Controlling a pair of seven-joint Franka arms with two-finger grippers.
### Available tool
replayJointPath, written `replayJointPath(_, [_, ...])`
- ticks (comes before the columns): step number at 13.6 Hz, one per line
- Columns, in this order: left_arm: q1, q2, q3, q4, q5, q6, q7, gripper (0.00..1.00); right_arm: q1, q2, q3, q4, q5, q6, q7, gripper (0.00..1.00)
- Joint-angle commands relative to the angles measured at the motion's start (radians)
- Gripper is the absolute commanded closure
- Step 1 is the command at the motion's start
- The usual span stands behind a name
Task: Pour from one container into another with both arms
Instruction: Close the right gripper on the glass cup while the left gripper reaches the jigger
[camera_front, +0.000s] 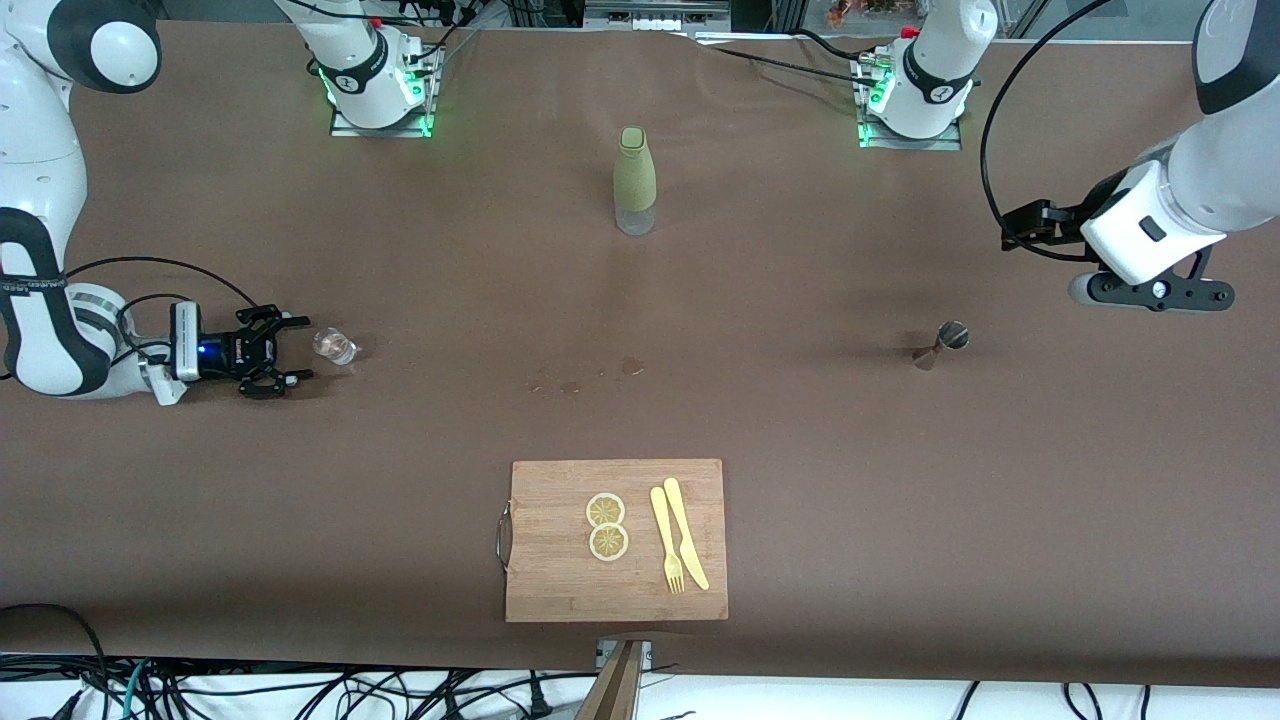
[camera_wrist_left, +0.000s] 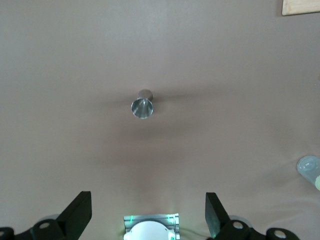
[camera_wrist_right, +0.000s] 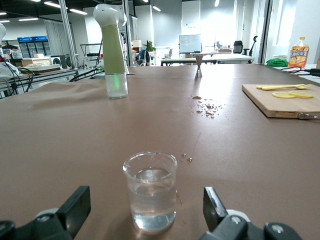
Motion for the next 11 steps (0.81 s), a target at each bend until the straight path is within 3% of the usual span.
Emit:
replayJointPath(1, [0.056, 0.034, 0.001, 0.030, -0.037, 0.018, 0.150, 0.00, 0.007, 0.032, 0.001, 0.030, 0.019, -0.009, -0.025, 0.00])
replayJointPath(6, [0.194, 0.125, 0.001, 0.030, -0.250, 0.083, 0.515, 0.00, 0.044, 0.035, 0.001, 0.032, 0.020, -0.004, -0.040, 0.00])
replayJointPath(11, [0.304, 0.289, 0.001, 0.024, -0.495, 0.101, 0.886, 0.00, 0.065, 0.049, 0.001, 0.032, 0.055, 0.013, -0.053, 0.00])
